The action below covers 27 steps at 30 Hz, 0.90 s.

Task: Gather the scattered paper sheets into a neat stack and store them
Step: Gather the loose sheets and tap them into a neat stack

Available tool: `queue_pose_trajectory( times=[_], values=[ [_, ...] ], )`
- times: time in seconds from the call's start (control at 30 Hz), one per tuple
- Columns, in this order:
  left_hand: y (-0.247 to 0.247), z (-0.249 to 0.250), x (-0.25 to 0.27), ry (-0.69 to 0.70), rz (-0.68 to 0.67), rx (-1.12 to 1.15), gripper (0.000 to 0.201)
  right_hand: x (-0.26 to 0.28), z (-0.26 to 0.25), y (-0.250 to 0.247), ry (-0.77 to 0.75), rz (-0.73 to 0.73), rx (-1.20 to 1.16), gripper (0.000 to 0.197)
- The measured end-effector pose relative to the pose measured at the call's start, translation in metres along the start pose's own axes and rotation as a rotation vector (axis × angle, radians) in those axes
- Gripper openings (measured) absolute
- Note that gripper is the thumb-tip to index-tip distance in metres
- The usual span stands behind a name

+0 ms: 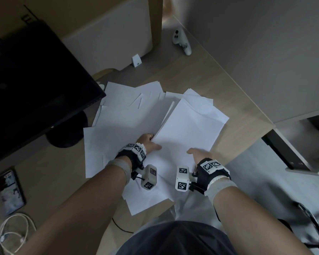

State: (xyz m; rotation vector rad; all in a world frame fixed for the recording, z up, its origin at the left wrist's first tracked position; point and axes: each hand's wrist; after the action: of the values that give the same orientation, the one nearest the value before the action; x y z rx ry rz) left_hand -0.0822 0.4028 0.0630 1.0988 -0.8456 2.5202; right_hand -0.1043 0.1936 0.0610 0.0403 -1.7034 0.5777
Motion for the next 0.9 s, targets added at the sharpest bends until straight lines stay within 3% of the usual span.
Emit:
queue_pose_trajectory(
  times=[0.23,0.4,0.47,0.53,0.7,0.8,0.9],
  values=[
    [-0.007,0.006,0.011,0.048,0.075,0.223,0.038,0.037,-0.03,-0.027,-0.027,0.079,-0.014,0.021],
    [-0.016,0.007,0.024,0.039,0.253,0.459,0.076,0.059,-0.054,-0.034,-0.23,0.129,-0.159,0.069],
    [-0.022,0.005,0.029,-0.031,0.243,0.526,0.075,0.063,-0.07,-0.026,-0.351,0.142,-0.142,0.072],
    [-0.029,-0.003,0.035,-0.115,0.247,0.61,0.052,0.066,-0.09,-0.013,-0.45,0.138,-0.005,0.069],
    [-0.03,-0.046,0.052,-0.382,0.283,0.795,0.031,0.061,-0.142,0.035,-0.646,0.016,0.466,0.049],
    [-0.014,-0.067,0.062,-0.453,0.256,0.882,0.043,0.059,-0.166,0.063,-0.697,-0.041,0.707,0.047],
    [-0.006,-0.076,0.067,-0.512,0.299,1.002,0.036,0.051,-0.186,0.086,-0.761,-0.084,0.847,0.053]
  ],
)
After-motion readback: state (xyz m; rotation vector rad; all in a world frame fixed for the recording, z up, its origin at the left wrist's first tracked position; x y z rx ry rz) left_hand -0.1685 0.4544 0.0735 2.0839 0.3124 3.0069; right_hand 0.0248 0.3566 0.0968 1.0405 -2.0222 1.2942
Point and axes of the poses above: each hand's wrist, its own x-axis away from the middle knuckle, its own y-axis out of the palm, z = x × y, and after that the axes turned 7 degrees about y, right-handed
